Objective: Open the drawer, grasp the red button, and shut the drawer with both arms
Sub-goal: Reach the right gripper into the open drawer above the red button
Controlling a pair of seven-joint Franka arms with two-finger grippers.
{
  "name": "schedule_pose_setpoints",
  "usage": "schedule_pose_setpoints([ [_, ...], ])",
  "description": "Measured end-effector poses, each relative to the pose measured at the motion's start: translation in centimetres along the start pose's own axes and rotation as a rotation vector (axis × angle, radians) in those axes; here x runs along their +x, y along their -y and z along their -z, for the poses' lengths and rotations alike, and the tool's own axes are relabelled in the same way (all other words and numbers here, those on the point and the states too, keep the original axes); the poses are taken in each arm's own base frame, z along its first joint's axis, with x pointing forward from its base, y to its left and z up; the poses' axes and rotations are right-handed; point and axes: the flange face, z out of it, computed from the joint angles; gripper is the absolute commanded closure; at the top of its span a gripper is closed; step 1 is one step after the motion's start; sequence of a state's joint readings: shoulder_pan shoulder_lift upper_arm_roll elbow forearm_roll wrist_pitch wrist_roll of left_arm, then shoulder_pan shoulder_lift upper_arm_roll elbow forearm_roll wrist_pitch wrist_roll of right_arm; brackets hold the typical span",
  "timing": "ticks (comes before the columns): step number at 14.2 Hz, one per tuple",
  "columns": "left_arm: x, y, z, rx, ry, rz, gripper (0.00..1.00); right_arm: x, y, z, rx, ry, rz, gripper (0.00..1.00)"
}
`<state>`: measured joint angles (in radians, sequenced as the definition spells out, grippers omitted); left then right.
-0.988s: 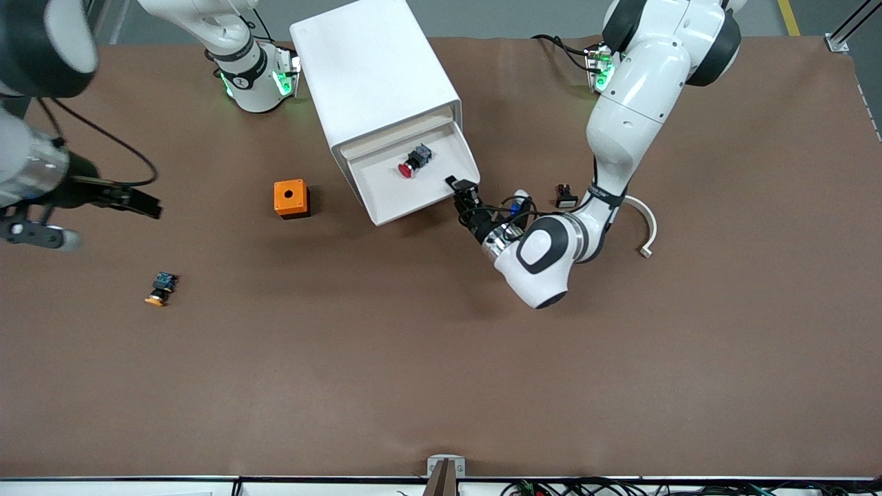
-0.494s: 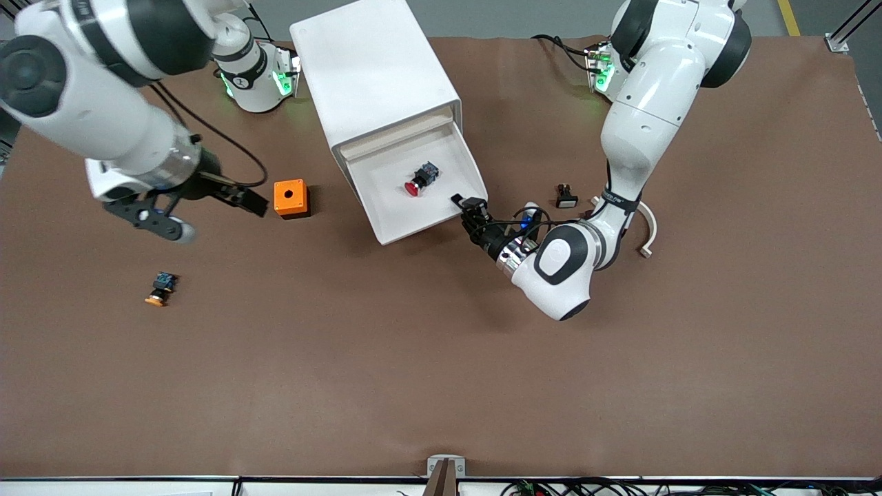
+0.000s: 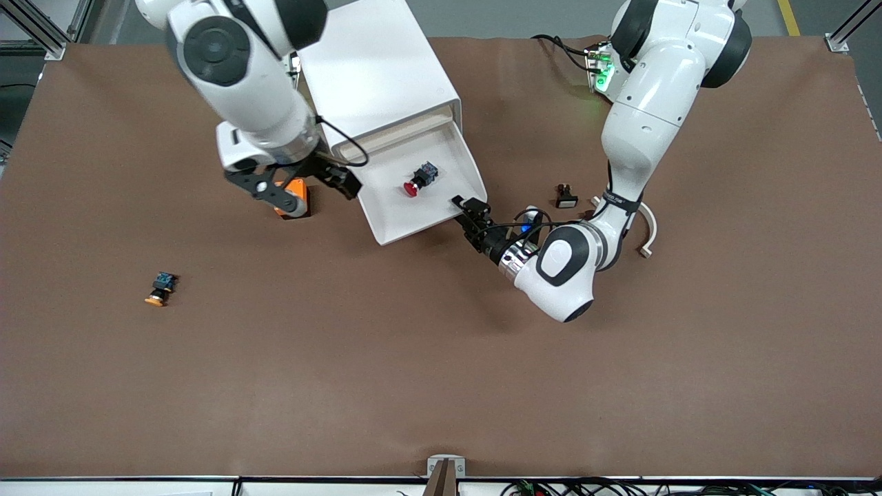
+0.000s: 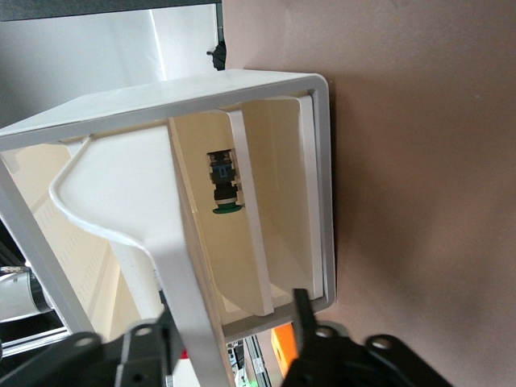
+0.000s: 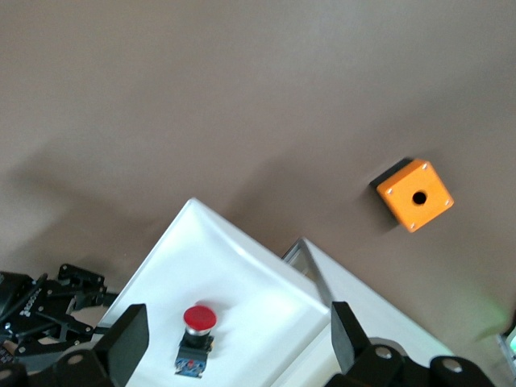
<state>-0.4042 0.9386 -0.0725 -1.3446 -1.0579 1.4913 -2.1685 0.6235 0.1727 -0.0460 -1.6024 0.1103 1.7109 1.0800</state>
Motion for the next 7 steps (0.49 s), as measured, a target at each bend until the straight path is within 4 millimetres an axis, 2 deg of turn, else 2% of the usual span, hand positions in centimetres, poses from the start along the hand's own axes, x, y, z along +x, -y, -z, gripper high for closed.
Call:
schedule_pose_setpoints([
  [4, -0.2, 0.2, 0.3, -0.007, 0.003, -0.054, 0.00, -4.1, 3.2, -3.2, -0.015, -0.003, -0.046, 0.00],
  [7, -0.9, 1.2, 1.0, -0.020, 0.007, -0.136, 0.00, -6.9, 5.1, -7.0, 0.006, -0.018, -0.068, 0.00],
])
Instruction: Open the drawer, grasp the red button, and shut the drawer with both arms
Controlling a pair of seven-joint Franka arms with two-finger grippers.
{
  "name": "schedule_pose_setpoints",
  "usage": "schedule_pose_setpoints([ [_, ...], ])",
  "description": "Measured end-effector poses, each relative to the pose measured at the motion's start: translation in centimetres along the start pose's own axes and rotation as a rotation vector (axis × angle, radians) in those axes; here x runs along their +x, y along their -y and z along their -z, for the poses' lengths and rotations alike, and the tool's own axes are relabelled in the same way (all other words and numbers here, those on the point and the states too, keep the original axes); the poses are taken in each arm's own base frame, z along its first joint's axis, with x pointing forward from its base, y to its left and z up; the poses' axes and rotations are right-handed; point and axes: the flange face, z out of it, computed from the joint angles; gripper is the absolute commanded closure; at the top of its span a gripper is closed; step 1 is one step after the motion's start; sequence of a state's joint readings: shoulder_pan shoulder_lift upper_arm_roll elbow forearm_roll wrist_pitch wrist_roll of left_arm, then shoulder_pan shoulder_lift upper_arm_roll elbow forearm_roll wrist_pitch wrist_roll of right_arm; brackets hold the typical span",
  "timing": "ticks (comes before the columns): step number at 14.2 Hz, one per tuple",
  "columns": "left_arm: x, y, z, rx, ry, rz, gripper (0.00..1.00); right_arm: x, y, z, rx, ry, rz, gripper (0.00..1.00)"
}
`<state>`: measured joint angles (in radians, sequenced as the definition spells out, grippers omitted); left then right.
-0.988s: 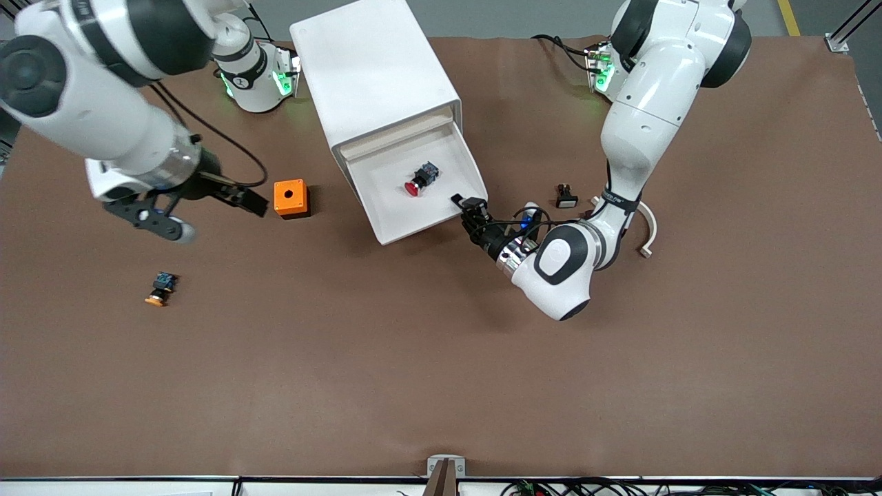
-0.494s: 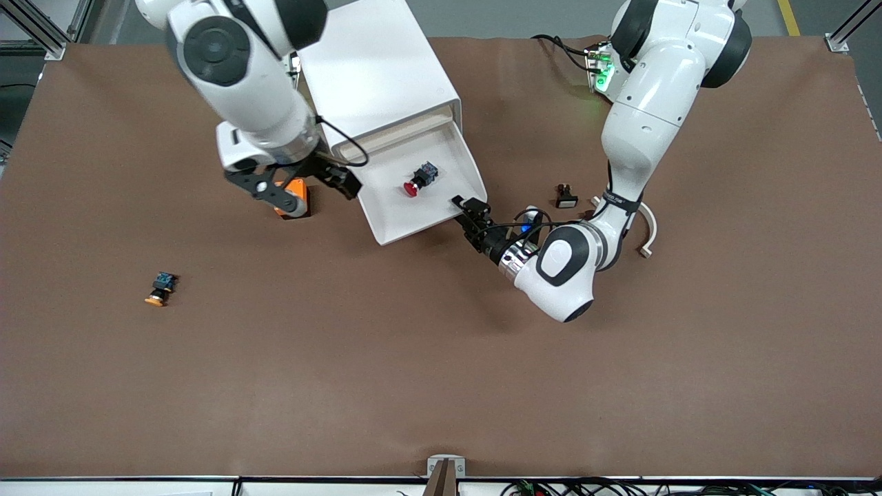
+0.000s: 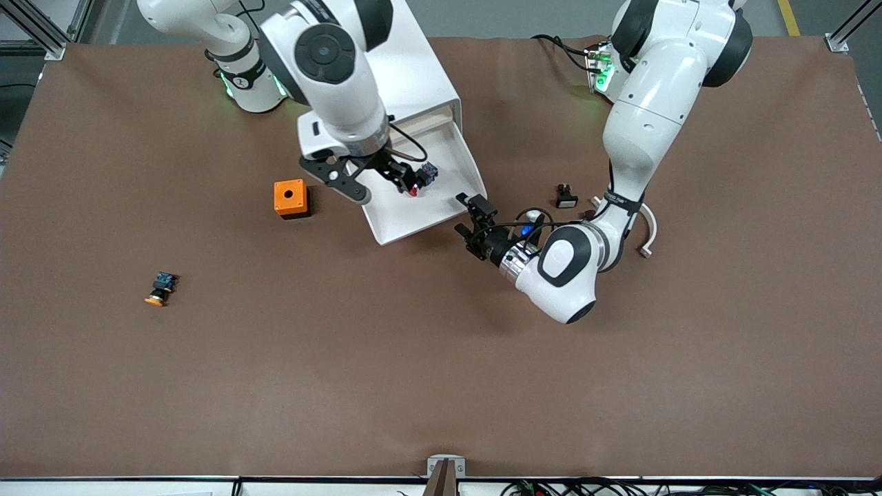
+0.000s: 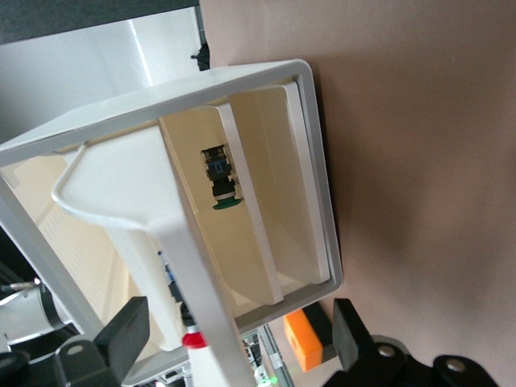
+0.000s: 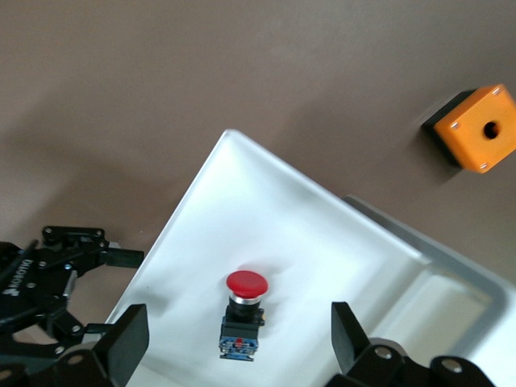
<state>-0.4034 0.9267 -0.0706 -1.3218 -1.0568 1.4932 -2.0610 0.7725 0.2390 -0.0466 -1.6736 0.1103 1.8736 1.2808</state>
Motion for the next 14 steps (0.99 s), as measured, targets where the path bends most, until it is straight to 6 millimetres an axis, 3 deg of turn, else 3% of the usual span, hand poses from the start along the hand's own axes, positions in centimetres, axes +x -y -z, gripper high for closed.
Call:
schedule_pose_setpoints([
  [3, -0.7, 1.0, 1.0, -0.026, -0.010, -0.103, 0.00, -2.9, 0.5, -3.2, -0.002, -0.005, -0.011, 0.00],
  [7, -0.6, 1.3, 2.7, -0.049, -0.017, -0.271, 0.00, -5.7, 0.6, -4.6, -0.016, -0.005, -0.003, 0.00],
  [11, 0.0, 1.3, 5.1, -0.087, -0.046, -0.434, 0.00, -7.0, 0.5, -7.1, 0.014, -0.015, 0.000, 0.00],
  [14, -0.7, 2.2, 6.0, -0.111, -0.074, -0.568, 0.00, -6.9, 0.4, -8.0, 0.014, -0.016, -0.002, 0.00],
])
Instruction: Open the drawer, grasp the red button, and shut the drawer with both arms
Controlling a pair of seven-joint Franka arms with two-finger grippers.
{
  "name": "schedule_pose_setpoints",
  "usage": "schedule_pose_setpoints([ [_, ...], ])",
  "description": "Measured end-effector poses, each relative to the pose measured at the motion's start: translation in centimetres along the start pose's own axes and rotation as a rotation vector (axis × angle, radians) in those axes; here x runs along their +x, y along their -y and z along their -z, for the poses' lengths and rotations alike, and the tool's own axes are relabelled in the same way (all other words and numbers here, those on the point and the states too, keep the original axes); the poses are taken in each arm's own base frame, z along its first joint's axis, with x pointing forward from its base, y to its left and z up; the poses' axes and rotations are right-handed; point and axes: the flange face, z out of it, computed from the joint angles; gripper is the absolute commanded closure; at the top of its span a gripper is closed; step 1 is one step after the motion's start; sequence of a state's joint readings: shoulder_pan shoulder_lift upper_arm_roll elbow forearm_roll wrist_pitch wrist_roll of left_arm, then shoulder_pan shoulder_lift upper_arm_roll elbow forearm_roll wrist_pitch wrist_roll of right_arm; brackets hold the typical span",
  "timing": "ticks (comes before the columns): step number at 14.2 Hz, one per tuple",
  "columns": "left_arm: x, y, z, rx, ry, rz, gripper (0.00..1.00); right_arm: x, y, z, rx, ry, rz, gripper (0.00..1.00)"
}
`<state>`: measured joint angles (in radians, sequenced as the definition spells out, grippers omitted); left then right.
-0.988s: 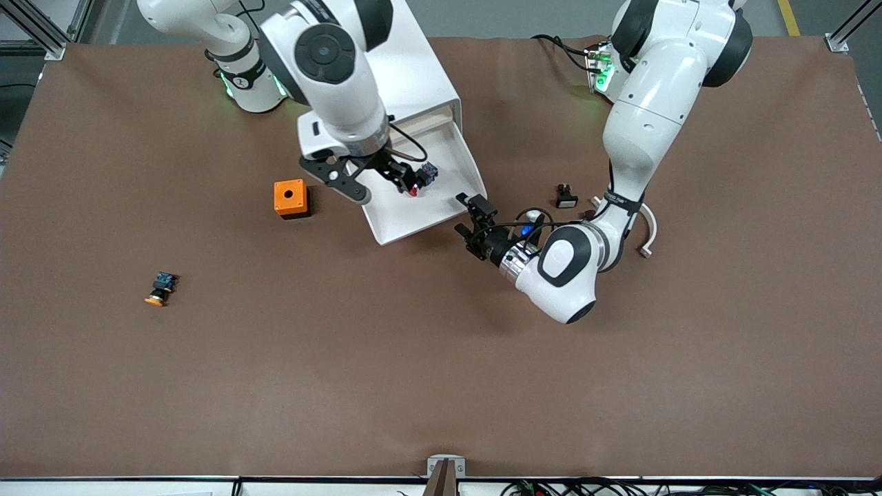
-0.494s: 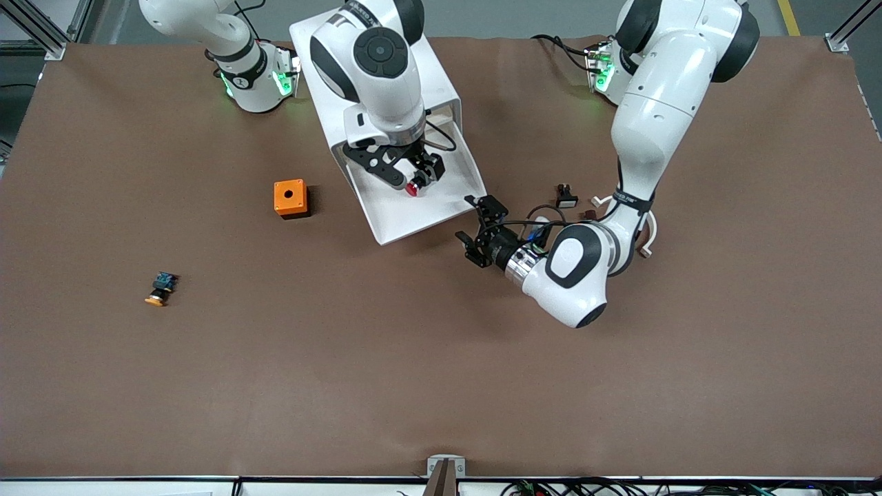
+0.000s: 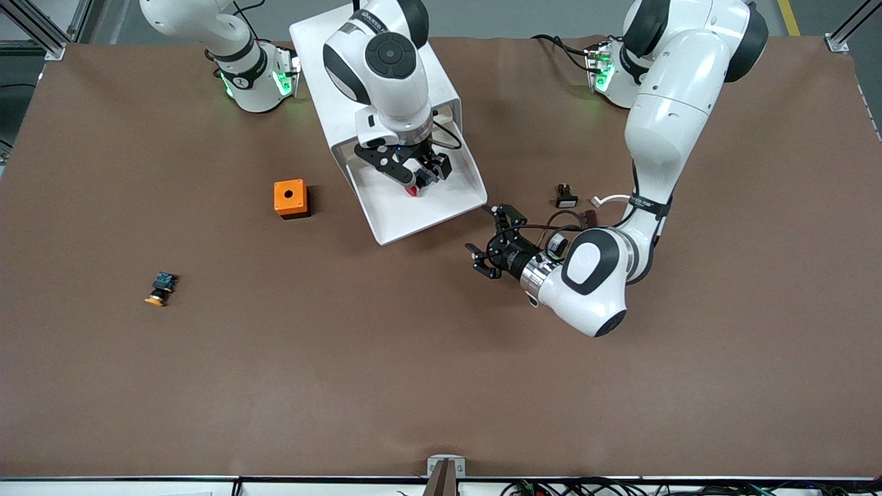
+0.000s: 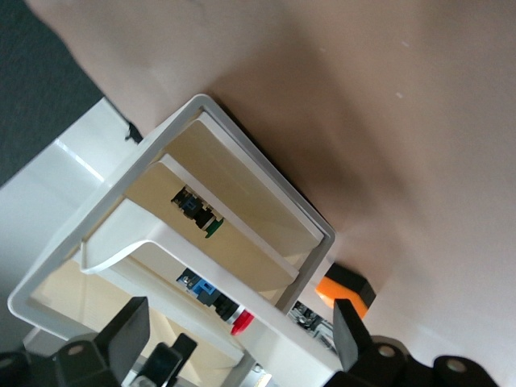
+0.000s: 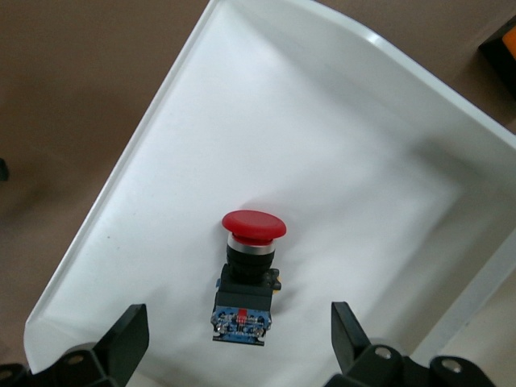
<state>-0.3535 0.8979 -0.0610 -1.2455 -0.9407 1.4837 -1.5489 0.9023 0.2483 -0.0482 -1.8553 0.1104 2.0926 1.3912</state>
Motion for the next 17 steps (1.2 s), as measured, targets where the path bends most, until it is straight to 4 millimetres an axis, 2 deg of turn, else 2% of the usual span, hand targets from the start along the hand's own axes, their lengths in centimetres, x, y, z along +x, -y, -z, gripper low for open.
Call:
schedule_pose_setpoints([
  [2, -0.6, 0.3, 0.7, -0.011, -0.041, -0.103, 0.00, 0.1, 0.2, -0.4, 0.008, -0.003, -0.001, 0.00],
  [5, -1.5, 1.0, 1.8, -0.019, -0.120, -0.302, 0.00, 0.1, 0.8, -2.1, 0.015, -0.007, -0.013, 0.00],
  [8, -3.9, 2.6, 3.9, -0.062, -0.245, -0.471, 0.00, -1.0, 1.1, -4.0, -0.002, -0.008, -0.010, 0.00],
  [10, -5.9, 3.2, 5.2, -0.133, -0.368, -0.553, 0.00, -1.2, 1.2, -4.4, -0.009, -0.008, -0.009, 0.00],
  [12, -7.7, 3.2, 5.3, -0.203, -0.493, -0.620, 0.00, -1.3, 1.2, -4.6, -0.011, -0.008, -0.008, 0.00],
  [13, -8.4, 3.0, 5.0, -0.230, -0.547, -0.646, 0.00, -1.3, 1.2, -4.7, -0.014, -0.008, -0.008, 0.05],
  [15, -9.5, 2.6, 4.0, -0.257, -0.642, -0.687, 0.00, -1.4, 1.2, -5.1, -0.021, -0.008, -0.006, 0.40],
  [17, -10.6, 2.3, 2.7, -0.266, -0.732, -0.726, 0.00, -1.4, 1.2, -5.5, -0.027, -0.007, -0.006, 1.00],
])
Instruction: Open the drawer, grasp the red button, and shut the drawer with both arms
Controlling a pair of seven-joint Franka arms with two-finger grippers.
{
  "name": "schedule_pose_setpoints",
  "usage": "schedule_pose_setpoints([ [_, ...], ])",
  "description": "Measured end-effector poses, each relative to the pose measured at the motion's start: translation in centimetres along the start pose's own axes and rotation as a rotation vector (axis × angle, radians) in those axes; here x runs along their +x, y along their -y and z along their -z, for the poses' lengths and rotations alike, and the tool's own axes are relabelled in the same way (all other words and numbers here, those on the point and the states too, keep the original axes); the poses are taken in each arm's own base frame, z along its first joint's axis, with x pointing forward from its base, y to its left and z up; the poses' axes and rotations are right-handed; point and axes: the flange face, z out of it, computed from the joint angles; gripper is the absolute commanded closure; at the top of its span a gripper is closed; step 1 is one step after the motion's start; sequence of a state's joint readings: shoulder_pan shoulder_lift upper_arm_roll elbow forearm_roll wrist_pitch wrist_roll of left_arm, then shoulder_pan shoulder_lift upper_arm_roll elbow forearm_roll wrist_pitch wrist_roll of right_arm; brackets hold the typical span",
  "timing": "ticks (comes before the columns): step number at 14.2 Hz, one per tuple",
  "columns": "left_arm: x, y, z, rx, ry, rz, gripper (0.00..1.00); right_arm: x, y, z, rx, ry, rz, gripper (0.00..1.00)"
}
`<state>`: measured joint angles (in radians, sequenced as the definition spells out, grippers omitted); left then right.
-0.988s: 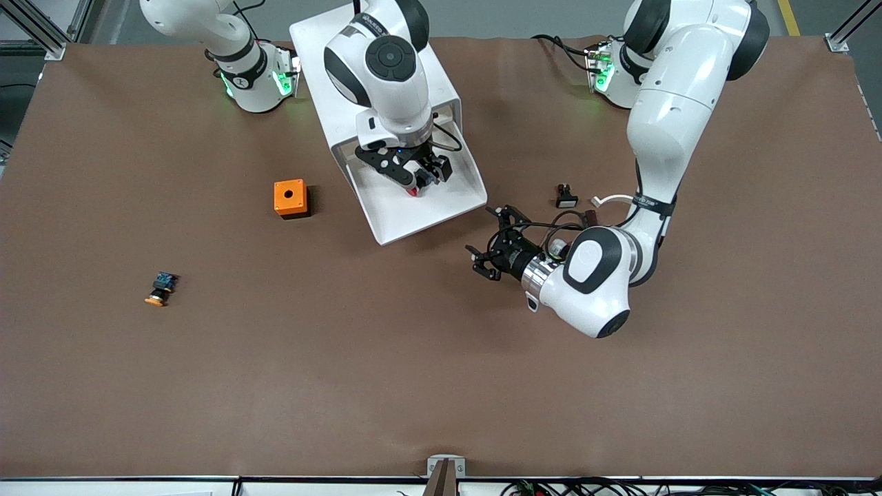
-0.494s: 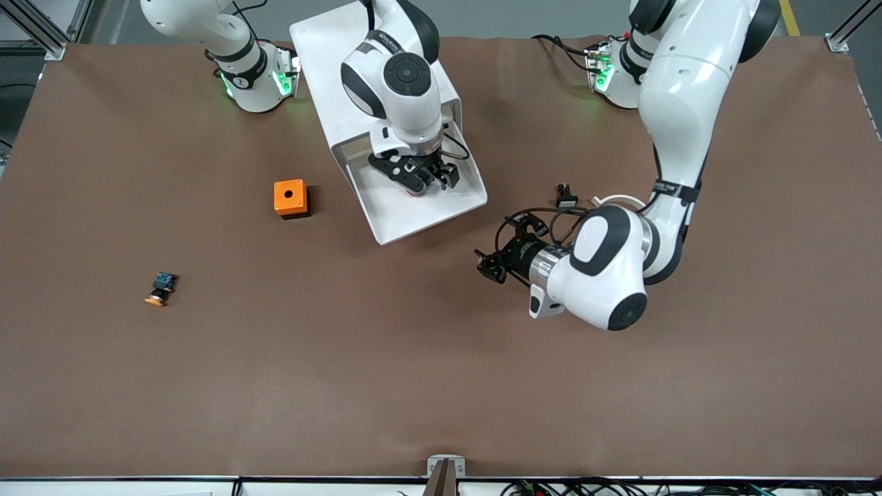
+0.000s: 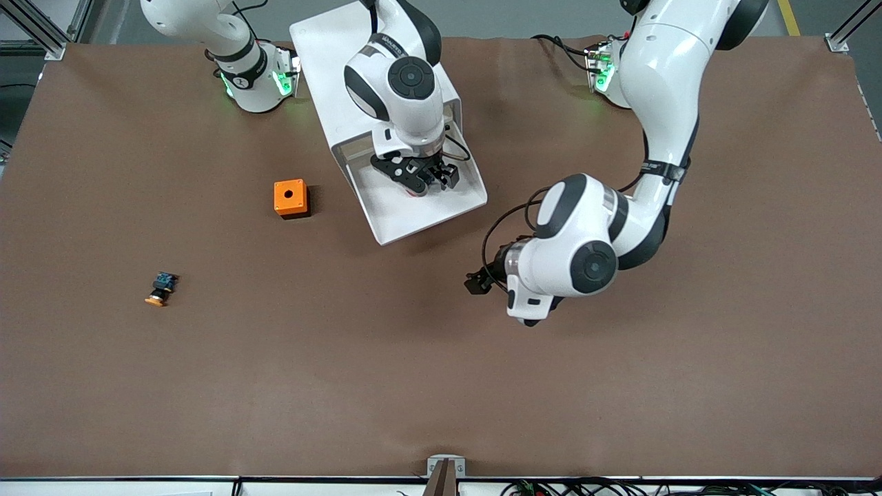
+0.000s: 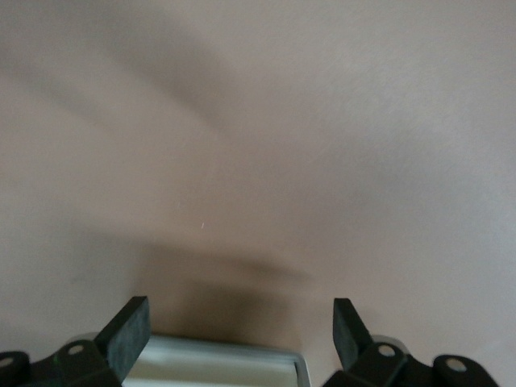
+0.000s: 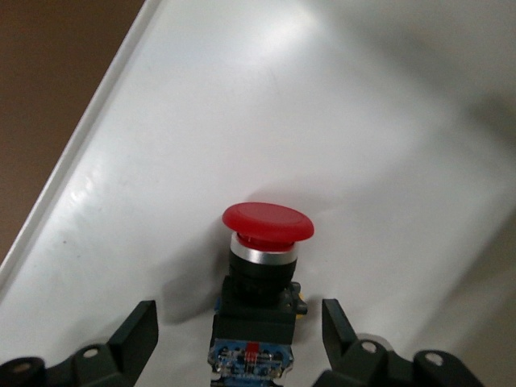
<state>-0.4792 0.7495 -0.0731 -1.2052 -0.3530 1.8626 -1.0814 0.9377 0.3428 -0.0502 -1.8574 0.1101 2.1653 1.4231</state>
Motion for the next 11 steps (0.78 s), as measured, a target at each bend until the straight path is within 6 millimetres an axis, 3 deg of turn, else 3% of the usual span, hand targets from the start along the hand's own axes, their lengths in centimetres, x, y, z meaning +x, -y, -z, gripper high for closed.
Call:
schedule_pose_setpoints([
  [4, -3.6, -1.5, -1.5, 0.030, -0.100, -0.091, 0.00, 0.0, 0.1, -0.1, -0.003, 0.000, 0.000, 1.00],
  [7, -4.7, -1.8, -2.3, 0.066, -0.153, -0.119, 0.00, 0.2, 0.0, 0.2, -0.022, 0.002, -0.004, 1.00],
  [11, -6.0, -2.2, -3.2, 0.088, -0.221, -0.161, 0.00, 2.0, 0.9, 3.5, -0.024, 0.003, -0.014, 1.00],
])
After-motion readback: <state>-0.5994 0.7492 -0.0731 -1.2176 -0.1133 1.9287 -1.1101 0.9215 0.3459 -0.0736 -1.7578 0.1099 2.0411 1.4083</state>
